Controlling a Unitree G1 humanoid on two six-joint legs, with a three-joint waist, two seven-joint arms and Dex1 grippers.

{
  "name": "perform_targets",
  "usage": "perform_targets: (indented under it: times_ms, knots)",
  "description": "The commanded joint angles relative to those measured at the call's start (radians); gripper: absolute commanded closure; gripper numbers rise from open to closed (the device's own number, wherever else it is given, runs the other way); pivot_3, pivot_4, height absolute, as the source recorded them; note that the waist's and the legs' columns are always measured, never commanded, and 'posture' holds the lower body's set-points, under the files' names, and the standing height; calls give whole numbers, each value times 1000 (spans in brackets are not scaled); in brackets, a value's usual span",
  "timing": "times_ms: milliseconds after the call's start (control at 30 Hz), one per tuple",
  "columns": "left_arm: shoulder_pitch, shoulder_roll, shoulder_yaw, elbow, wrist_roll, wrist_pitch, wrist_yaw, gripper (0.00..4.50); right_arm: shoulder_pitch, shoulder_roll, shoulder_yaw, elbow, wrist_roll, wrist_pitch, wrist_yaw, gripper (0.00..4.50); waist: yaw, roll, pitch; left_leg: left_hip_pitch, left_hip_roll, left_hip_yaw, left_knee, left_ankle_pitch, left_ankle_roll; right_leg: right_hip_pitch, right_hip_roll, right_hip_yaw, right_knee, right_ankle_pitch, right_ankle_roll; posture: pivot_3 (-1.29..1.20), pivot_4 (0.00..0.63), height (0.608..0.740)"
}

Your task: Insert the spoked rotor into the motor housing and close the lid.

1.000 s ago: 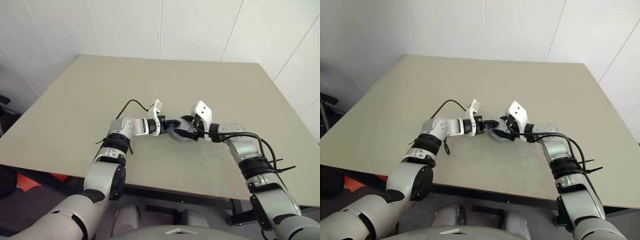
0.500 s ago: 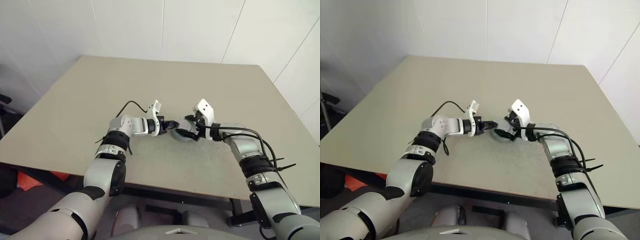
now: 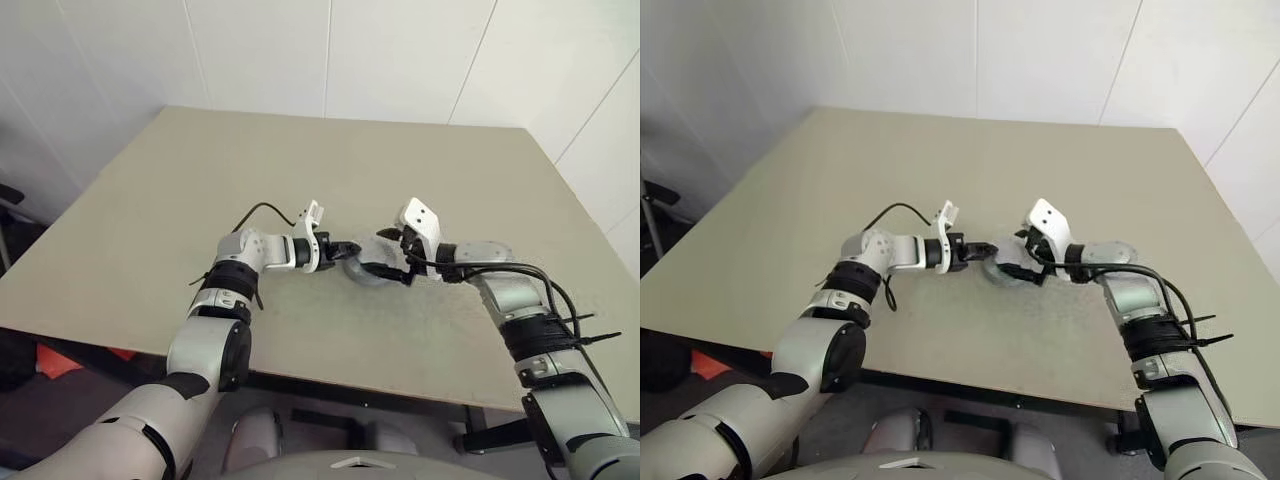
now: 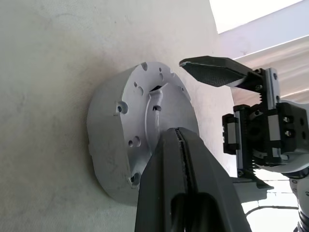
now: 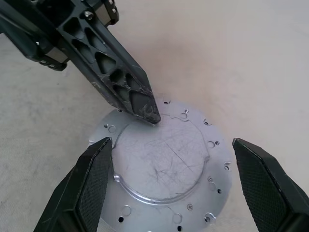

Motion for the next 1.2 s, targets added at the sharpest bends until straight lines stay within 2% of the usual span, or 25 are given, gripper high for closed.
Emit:
perform_targets:
  times_ms: [33, 167, 300, 500, 667, 800, 1000, 1200]
  knots:
    - [3, 2, -12, 28, 31, 6, 24, 4500, -6, -31, -23, -95, 30, 18, 34, 10, 0, 0, 0, 0, 0, 0, 0, 0, 1, 0, 0, 0, 0, 0, 0, 0, 0, 740]
    - [2, 1, -12, 32, 32, 4, 22, 4500, -6, -52, -49, -168, 64, 59, 50, 10, 1, 0, 0, 0, 0, 0, -3, -1, 4, -2, 0, 0, 3, 1, 0, 0, 0, 740]
    - [-2, 0, -11, 41, 34, 0, 19, 4500, -21, -66, -78, -207, 96, 107, 47, 10, 8, 0, 0, -1, -1, -1, -3, -3, 8, -5, 0, 1, 15, 2, 0, 0, 0, 740]
    - [0, 0, -23, 36, 33, 14, -10, 4500, -95, -55, -135, -140, 82, 179, -82, 10, 10, 1, -1, -17, -1, -2, 3, -4, 11, -20, 0, -1, 23, 0, -4, 0, 0, 740]
    - [8, 1, -43, 13, 30, 32, -43, 4500, -134, -40, -182, -85, 99, 251, -172, 10, 16, 1, -1, -17, -1, -2, 7, -5, 12, -18, -2, 0, 25, 0, -4, 0, 0, 740]
    - [17, 3, -58, -16, 24, 50, -74, 4500, -144, -23, -262, -44, 174, 432, -223, 10, 26, 1, -1, -16, -1, -1, 8, -5, 11, -19, -2, 0, 29, 0, -5, 0, 0, 740]
    - [28, 3, -58, -32, 25, 59, -72, 4500, -71, -99, -316, -74, 332, 752, -120, 10, 42, 1, -1, -16, -4, -2, 10, -5, 12, -19, -4, 0, 32, -1, -6, 0, 0, 740]
    - [41, 3, -60, -45, 24, 66, -67, 4500, 11, -195, -303, -152, 441, 886, 14, 10, 56, 2, -2, -15, -3, -2, 11, -5, 11, -19, -4, 0, 34, -1, -6, 0, 0, 740]
